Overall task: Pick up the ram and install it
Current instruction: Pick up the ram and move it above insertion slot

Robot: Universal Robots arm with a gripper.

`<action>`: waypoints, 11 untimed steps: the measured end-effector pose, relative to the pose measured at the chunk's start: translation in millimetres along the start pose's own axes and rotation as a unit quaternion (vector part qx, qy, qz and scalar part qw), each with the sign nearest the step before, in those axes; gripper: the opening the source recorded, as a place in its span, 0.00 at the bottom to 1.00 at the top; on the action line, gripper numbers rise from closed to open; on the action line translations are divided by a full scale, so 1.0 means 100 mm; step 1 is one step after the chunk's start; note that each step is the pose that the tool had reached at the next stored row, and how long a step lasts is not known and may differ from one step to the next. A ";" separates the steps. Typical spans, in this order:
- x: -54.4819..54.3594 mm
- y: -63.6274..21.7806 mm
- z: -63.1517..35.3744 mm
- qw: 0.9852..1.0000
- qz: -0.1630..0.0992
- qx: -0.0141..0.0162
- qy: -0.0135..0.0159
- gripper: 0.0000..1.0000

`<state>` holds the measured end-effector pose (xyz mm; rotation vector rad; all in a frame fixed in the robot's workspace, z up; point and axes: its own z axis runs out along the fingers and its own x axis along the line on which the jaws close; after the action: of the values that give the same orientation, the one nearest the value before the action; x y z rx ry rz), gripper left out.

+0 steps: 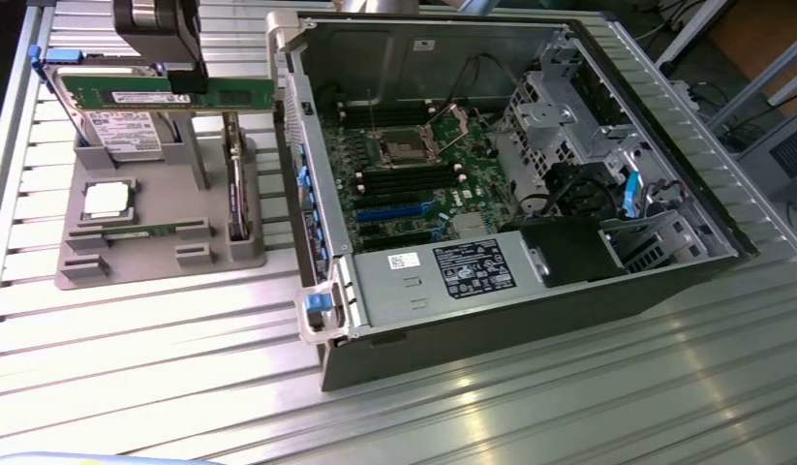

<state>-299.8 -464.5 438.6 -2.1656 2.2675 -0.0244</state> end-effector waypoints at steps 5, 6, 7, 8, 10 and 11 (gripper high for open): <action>0.00 -0.024 0.001 1.000 0.000 0.000 0.000 0.12; 0.00 -0.028 0.001 1.000 0.000 0.000 0.000 0.12; 0.00 -0.034 0.000 1.000 0.000 0.000 0.000 0.12; 0.00 -0.038 0.001 1.000 0.000 0.000 0.000 0.12; 0.00 -0.054 0.001 1.000 0.000 -0.001 0.000 0.12; 0.00 -0.057 0.001 1.000 0.000 -0.001 0.000 0.12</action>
<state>-294.1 -464.5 438.6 -2.1665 2.2677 -0.0233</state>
